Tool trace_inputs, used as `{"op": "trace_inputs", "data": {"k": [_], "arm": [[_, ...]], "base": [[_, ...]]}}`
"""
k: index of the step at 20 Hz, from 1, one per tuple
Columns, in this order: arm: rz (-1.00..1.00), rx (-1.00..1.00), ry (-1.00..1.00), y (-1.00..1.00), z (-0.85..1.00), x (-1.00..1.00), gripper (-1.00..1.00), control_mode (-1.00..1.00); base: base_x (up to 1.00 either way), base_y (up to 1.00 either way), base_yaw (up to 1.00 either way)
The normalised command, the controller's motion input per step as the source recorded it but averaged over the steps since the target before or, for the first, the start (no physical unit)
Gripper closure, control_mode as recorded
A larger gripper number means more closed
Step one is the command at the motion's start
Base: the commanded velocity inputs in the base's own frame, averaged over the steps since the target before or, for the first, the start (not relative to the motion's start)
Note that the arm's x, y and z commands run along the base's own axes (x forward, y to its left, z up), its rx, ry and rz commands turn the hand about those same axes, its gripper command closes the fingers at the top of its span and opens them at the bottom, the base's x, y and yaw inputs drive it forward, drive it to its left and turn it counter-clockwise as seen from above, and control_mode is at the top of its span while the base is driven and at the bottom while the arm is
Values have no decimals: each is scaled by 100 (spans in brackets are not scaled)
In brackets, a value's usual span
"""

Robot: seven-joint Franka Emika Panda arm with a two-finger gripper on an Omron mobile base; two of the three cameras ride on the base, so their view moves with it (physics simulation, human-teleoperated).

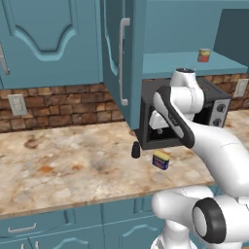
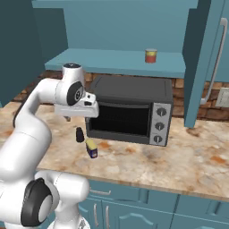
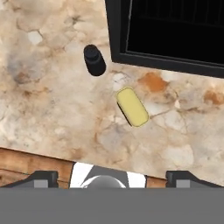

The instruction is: Restock the canned food cabinet by taking the new fresh canned food from the counter and placing it in the cabinet. Then, take the old canned food from the cabinet and place it on the counter.

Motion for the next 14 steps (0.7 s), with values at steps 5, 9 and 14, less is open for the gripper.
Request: {"op": "trace_inputs", "data": {"k": [5,9,14], "arm": [[11,0,17,-2,-97,-1,-100,-100],[8,0,10,-17,-87,-4,-100,-100],[4,0,1,-23,-64,0,-100,-100]], "base": [[0,0,0],[0,0,0],[0,0,0]]}}
